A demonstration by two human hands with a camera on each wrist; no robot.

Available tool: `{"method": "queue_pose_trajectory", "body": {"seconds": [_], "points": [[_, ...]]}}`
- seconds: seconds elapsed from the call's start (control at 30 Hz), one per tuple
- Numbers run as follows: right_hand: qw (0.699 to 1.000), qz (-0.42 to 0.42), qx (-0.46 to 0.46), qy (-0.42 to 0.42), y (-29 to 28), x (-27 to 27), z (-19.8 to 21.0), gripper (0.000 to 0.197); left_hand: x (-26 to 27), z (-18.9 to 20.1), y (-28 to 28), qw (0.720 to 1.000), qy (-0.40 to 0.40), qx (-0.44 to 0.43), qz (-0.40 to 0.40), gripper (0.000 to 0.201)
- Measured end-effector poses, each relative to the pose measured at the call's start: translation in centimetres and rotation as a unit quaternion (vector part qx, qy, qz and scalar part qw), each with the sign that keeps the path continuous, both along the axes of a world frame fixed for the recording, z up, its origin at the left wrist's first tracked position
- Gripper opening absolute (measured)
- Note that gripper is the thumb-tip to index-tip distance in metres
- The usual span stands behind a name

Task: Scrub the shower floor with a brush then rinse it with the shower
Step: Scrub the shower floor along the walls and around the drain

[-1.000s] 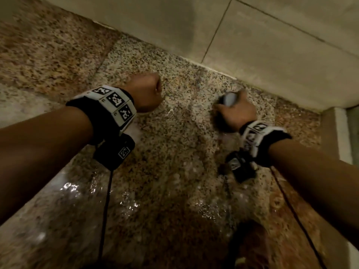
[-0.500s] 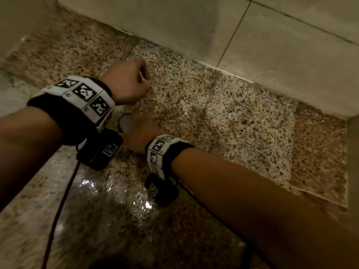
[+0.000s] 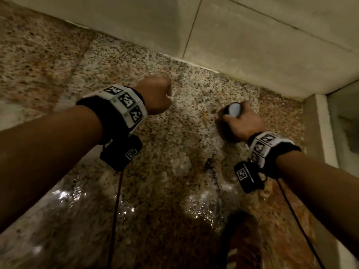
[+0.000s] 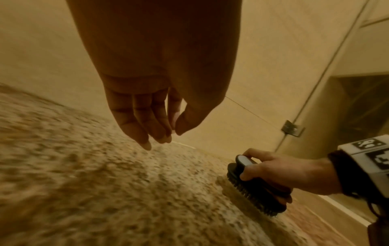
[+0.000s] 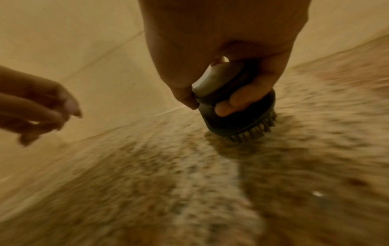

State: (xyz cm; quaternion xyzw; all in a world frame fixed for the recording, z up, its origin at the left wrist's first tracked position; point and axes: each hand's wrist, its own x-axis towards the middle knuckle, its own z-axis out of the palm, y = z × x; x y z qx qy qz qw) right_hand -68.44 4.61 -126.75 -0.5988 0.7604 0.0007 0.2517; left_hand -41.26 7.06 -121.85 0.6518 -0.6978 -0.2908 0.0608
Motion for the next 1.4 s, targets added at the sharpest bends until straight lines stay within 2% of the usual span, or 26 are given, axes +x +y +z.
{"method": "queue_pose_trajectory", "body": {"seconds": [0.13, 0.23, 0.33, 0.4, 0.53, 0.6, 0.67, 0.77, 0.87, 0.97, 1.03, 1.13, 1.3, 1.4], "points": [[0.997, -0.075, 0.025, 0.016, 2.2, -4.7, -1.3, 0.078, -3.7, -0.9, -0.1, 0.999, 0.021, -0.002, -0.040, 0.024], [0.995, -0.092, 0.030, 0.024, 3.2, -3.6, -1.8, 0.076, -4.2, -1.6, -0.2, 0.999, 0.039, 0.012, -0.034, 0.022], [1.000, -0.003, 0.013, 0.021, 4.8, 1.5, -0.6, 0.071, -2.4, -1.9, 0.2, 0.999, 0.044, -0.006, 0.000, 0.019], [0.995, 0.104, 0.010, -0.005, 6.7, 6.7, 0.6, 0.061, -0.6, -1.7, 0.5, 0.999, 0.039, -0.018, 0.021, 0.018], [0.952, 0.262, 0.089, -0.132, 10.6, 17.8, 0.9, 0.062, 2.9, -0.1, 0.5, 0.998, 0.012, -0.036, 0.060, 0.013], [0.932, 0.291, 0.105, -0.187, 11.5, 21.1, 0.6, 0.063, 4.1, 0.5, 0.5, 0.997, 0.007, -0.031, 0.069, 0.013], [0.934, 0.257, 0.100, -0.225, 11.0, 21.9, 0.3, 0.065, 4.8, 0.9, 0.5, 0.997, 0.001, -0.041, 0.065, 0.012], [0.963, 0.162, 0.060, -0.206, 7.8, 17.9, -0.4, 0.073, 5.1, 1.3, 0.6, 0.997, -0.007, -0.051, 0.062, 0.010], [0.991, 0.080, 0.011, -0.106, 3.6, 9.7, -0.3, 0.074, 5.1, 1.3, 0.5, 0.997, -0.012, -0.050, 0.059, 0.010], [0.999, 0.010, -0.040, -0.018, 0.9, 1.9, 0.2, 0.074, 4.8, 0.9, 0.3, 0.998, -0.017, -0.044, 0.049, 0.011], [0.998, -0.010, -0.049, 0.030, 0.2, -1.0, 0.0, 0.077, 4.3, 0.4, 0.0, 0.998, -0.025, -0.046, 0.037, 0.010], [0.998, -0.027, -0.044, 0.042, 0.0, -2.4, 0.0, 0.077, 3.2, 0.3, -0.8, 0.998, -0.050, -0.027, 0.022, 0.012], [1.000, -0.009, 0.027, 0.000, -3.0, -1.0, 0.4, 0.084, -0.6, 2.7, -3.7, 0.998, -0.067, -0.015, -0.007, 0.019], [0.996, -0.028, 0.071, -0.043, -5.8, 0.0, 1.7, 0.092, -3.6, 4.2, -6.4, 0.995, -0.095, -0.022, -0.002, 0.020]]}}
